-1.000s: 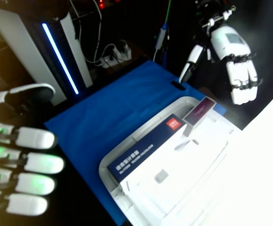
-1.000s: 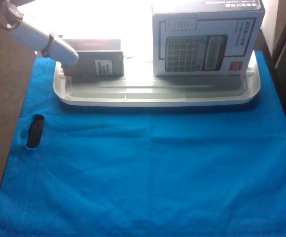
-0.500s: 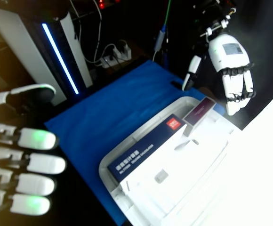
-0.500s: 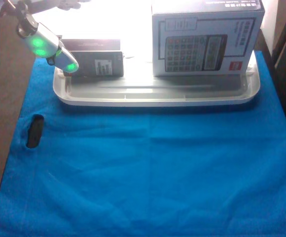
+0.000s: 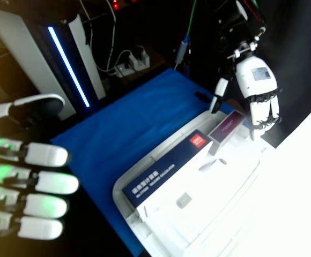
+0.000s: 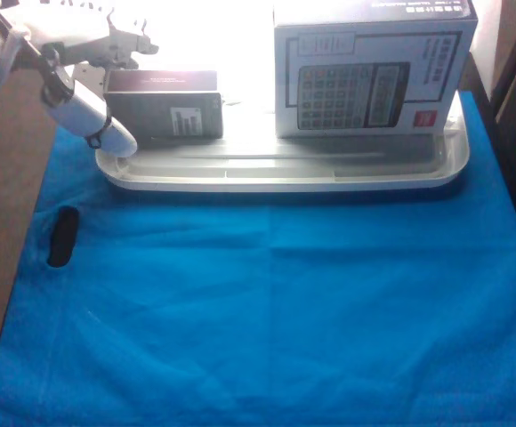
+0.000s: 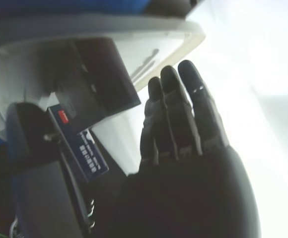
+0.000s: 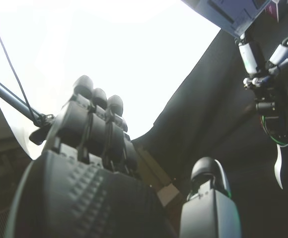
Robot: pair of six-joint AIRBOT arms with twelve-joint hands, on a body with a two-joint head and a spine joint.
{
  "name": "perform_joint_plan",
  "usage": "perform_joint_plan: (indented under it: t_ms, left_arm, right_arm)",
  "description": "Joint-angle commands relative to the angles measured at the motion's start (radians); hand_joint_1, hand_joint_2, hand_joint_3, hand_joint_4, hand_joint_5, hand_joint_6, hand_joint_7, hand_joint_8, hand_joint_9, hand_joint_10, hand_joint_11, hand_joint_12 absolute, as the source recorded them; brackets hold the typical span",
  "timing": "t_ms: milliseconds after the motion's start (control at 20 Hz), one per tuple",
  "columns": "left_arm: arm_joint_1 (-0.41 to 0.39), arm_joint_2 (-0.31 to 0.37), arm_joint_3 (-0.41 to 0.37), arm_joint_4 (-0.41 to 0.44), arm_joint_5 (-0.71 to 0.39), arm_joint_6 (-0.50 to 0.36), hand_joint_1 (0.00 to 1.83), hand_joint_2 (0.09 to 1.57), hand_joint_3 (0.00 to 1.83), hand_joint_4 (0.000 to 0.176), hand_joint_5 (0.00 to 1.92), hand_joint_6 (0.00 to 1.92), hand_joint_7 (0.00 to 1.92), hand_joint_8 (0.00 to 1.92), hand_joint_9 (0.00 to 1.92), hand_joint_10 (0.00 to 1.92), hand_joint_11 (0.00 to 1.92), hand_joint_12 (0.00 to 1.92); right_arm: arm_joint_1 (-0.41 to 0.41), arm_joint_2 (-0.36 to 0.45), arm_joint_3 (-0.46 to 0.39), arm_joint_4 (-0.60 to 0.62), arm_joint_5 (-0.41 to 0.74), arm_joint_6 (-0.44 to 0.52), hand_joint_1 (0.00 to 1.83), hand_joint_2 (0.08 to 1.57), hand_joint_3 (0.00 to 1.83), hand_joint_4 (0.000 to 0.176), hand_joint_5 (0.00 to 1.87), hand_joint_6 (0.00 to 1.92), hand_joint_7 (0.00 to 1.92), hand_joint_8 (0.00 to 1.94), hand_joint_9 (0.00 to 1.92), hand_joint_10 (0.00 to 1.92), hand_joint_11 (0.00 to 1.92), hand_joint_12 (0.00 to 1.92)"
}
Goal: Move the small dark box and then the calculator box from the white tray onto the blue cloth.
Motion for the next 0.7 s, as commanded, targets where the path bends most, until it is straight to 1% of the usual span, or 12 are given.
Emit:
perform_joint_plan:
  t_ms: [0, 50, 100, 150, 200, 250, 300, 450, 500, 550, 600, 650]
  left_arm:
    - [-0.002, -0.010, 0.012, -0.017, -0.057, -0.007, 1.09, 0.90, 0.00, 0.000, 0.66, 0.02, 0.89, 0.02, 0.81, 0.05, 0.49, 0.76]
    - [0.001, -0.018, 0.021, -0.020, -0.057, -0.007, 1.13, 0.93, 0.00, 0.000, 0.79, 0.02, 0.98, 0.02, 0.92, 0.06, 0.56, 0.84]
    - [0.005, -0.025, 0.028, -0.026, -0.059, -0.007, 1.23, 1.03, 0.01, 0.000, 1.03, 0.54, 1.09, 0.69, 1.05, 0.13, 0.62, 1.08]
    - [0.007, -0.029, 0.034, -0.034, -0.062, -0.007, 1.24, 1.08, 0.00, 0.000, 1.11, 0.61, 1.00, 1.02, 1.10, 0.20, 0.63, 1.24]
    - [0.008, -0.032, 0.038, -0.045, -0.068, -0.007, 1.26, 1.07, 0.00, 0.000, 1.21, 0.45, 0.98, 1.12, 1.00, 0.60, 0.60, 1.37]
    - [0.008, -0.032, 0.039, -0.048, -0.071, -0.007, 1.26, 1.06, 0.00, 0.000, 1.26, 0.36, 1.02, 1.09, 0.92, 0.82, 0.54, 1.45]
    - [0.008, -0.032, 0.041, -0.054, -0.075, -0.007, 1.26, 1.06, 0.00, 0.000, 1.27, 0.33, 1.02, 1.09, 0.86, 0.91, 0.55, 1.45]
    - [0.006, -0.032, 0.056, -0.095, -0.093, -0.007, 1.26, 1.07, 0.00, 0.000, 1.30, 0.34, 0.91, 1.19, 0.74, 0.98, 0.51, 1.49]
    - [0.005, -0.032, 0.063, -0.120, -0.103, -0.007, 1.20, 1.03, 0.00, 0.000, 1.23, 0.53, 0.83, 0.87, 0.68, 1.01, 0.47, 1.50]
    - [0.003, -0.031, 0.070, -0.146, -0.114, -0.007, 1.18, 1.04, 0.00, 0.000, 1.16, 0.66, 0.83, 0.73, 0.64, 1.03, 0.42, 1.49]
    - [-0.002, -0.029, 0.075, -0.171, -0.127, -0.007, 1.24, 1.10, 0.00, 0.000, 1.17, 0.54, 0.81, 1.25, 0.65, 1.13, 0.46, 1.53]
    - [-0.009, -0.025, 0.076, -0.178, -0.134, -0.008, 1.26, 1.11, 0.00, 0.000, 1.20, 0.46, 0.84, 1.32, 0.68, 1.13, 0.47, 1.51]
  right_arm:
    - [0.014, 0.003, 0.000, 0.023, 0.116, 0.008, 0.19, 0.98, 0.00, 0.000, 0.10, 0.00, 0.32, 0.00, 0.26, 0.00, 0.25, 0.01]
    - [0.014, 0.003, -0.001, 0.023, 0.116, 0.008, 0.19, 0.99, 0.00, 0.000, 0.10, 0.00, 0.33, 0.00, 0.26, 0.00, 0.25, 0.01]
    - [0.014, 0.003, -0.002, 0.022, 0.116, 0.008, 0.20, 0.98, 0.00, 0.000, 0.10, 0.00, 0.33, 0.00, 0.26, 0.00, 0.26, 0.01]
    - [0.014, 0.003, -0.003, 0.021, 0.116, 0.008, 0.20, 0.98, 0.00, 0.000, 0.10, 0.00, 0.34, 0.01, 0.27, 0.01, 0.26, 0.01]
    - [0.014, 0.003, -0.003, 0.021, 0.116, 0.008, 0.20, 0.99, 0.00, 0.000, 0.08, 0.00, 0.34, 0.00, 0.27, 0.01, 0.26, 0.01]
    - [0.014, 0.003, -0.003, 0.019, 0.116, 0.009, 0.21, 0.99, 0.00, 0.000, 0.08, 0.00, 0.34, 0.01, 0.28, 0.01, 0.25, 0.01]
    - [0.014, 0.004, -0.003, 0.018, 0.116, 0.010, 0.22, 0.99, 0.00, 0.000, 0.08, 0.00, 0.34, 0.00, 0.27, 0.00, 0.25, 0.00]
    - [0.014, 0.004, -0.003, 0.015, 0.116, 0.011, 0.21, 0.98, 0.00, 0.000, 0.07, 0.00, 0.33, 0.00, 0.26, 0.00, 0.25, 0.00]
    - [0.014, 0.004, -0.004, 0.015, 0.116, 0.011, 0.20, 0.98, 0.00, 0.000, 0.07, 0.00, 0.33, 0.00, 0.26, 0.00, 0.26, 0.01]
    - [0.014, 0.004, -0.004, 0.015, 0.116, 0.011, 0.20, 0.99, 0.00, 0.000, 0.07, 0.00, 0.34, 0.00, 0.27, 0.01, 0.26, 0.01]
    - [0.014, 0.004, -0.004, 0.015, 0.116, 0.011, 0.22, 0.99, 0.00, 0.000, 0.09, 0.01, 0.35, 0.01, 0.28, 0.01, 0.26, 0.01]
    - [0.014, 0.004, -0.005, 0.015, 0.116, 0.011, 0.23, 1.00, 0.00, 0.000, 0.10, 0.01, 0.35, 0.01, 0.28, 0.01, 0.26, 0.01]
